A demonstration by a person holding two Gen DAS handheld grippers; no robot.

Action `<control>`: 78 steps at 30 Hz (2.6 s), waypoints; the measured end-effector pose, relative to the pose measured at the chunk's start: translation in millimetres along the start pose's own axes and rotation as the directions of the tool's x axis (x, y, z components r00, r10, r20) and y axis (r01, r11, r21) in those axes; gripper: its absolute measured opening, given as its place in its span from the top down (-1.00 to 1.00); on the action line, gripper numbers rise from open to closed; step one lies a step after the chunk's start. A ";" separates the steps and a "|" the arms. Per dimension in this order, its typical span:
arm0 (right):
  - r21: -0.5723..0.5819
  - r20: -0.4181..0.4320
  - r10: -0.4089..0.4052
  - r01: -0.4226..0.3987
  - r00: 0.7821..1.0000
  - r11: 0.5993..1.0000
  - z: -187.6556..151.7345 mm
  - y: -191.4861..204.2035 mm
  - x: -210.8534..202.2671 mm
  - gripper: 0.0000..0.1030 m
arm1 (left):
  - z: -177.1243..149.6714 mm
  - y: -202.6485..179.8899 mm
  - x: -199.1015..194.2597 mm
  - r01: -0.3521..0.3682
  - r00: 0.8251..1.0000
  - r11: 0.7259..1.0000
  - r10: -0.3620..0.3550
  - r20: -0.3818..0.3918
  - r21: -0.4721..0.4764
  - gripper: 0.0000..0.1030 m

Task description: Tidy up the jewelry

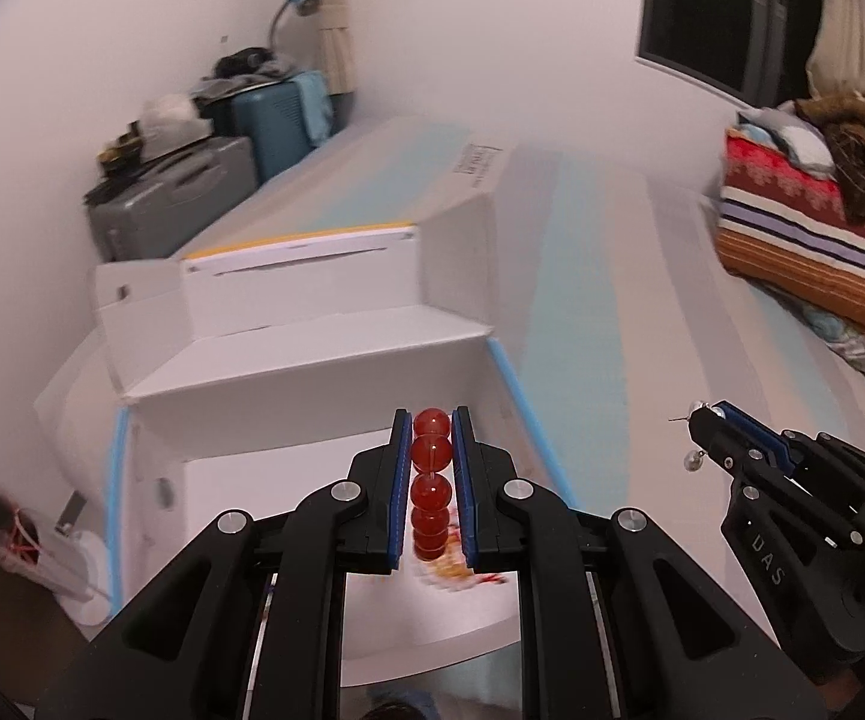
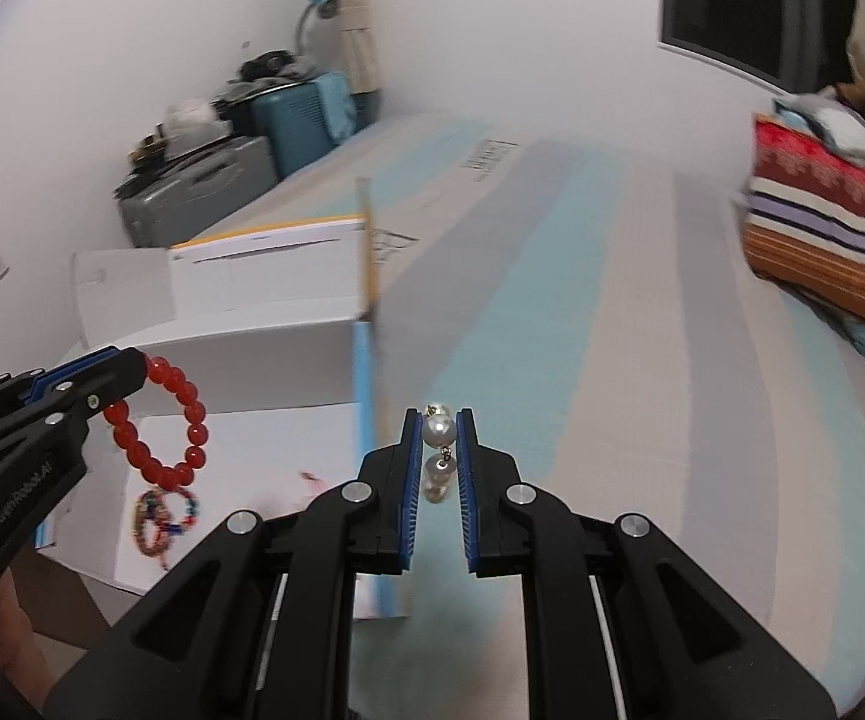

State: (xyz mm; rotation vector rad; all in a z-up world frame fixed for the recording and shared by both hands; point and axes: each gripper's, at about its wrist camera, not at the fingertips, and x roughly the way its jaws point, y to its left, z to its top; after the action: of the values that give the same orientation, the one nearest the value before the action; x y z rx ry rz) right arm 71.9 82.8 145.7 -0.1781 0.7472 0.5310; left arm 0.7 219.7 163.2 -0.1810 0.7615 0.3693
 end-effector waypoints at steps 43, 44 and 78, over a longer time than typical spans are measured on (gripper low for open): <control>-0.113 -0.301 0.045 -0.083 0.953 0.990 -54.9 121.6 146.4 0.75 | -81.0 140.1 102.0 -0.147 0.959 0.982 0.112 -0.262 -0.117 0.72; -0.112 -0.299 0.048 -0.085 0.953 0.990 -54.5 122.2 145.3 0.67 | -79.8 139.3 99.4 -0.153 0.960 0.982 0.120 -0.254 -0.115 0.71; -0.082 0.052 0.037 -0.032 0.998 0.996 -106.0 79.8 -30.8 -0.85 | -154.0 106.3 -55.3 -0.159 0.985 0.977 0.167 0.049 -0.144 -0.89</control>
State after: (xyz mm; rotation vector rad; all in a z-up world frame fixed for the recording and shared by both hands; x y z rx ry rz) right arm -51.8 103.0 92.4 -0.2265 0.6783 0.5973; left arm -175.7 258.4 89.4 -0.2383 0.6920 0.5822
